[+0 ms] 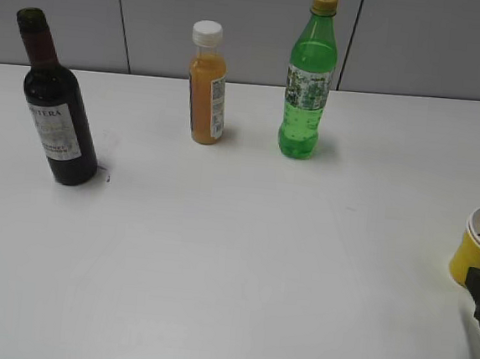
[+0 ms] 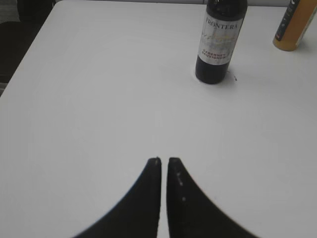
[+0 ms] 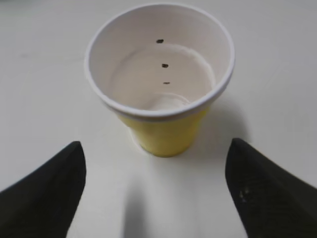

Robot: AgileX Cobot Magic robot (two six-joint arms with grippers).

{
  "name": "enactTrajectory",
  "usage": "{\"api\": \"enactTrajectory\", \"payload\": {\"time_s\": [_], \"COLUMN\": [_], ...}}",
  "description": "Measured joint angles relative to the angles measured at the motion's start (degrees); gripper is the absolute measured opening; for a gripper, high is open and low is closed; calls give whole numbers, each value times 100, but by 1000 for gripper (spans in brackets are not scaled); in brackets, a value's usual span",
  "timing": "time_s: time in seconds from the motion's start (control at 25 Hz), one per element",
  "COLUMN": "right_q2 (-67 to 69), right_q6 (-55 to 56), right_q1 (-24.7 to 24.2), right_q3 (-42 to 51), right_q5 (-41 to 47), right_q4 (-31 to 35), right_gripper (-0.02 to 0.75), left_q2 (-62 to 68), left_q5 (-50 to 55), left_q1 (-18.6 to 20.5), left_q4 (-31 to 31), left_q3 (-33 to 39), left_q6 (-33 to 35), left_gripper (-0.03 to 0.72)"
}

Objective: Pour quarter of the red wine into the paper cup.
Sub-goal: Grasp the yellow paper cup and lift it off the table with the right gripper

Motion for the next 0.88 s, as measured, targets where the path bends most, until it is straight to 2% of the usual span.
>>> {"api": "enactTrajectory", "payload": {"time_s": [0.48,0.88], "right_q2": [1764,2440], "right_q6": [233,127], "right_q1": [0,0], "right_q3": [0,-215], "right_q5": [-1990,-2261], "right_q4": [248,91], "right_gripper": [691,687], "left_q2": [0,0], "left_q5": [0,0], "left_q1": [0,0], "left_q4": [0,0], "left_q3": [0,0], "left_q6": [0,0], "left_gripper": [17,16]}}
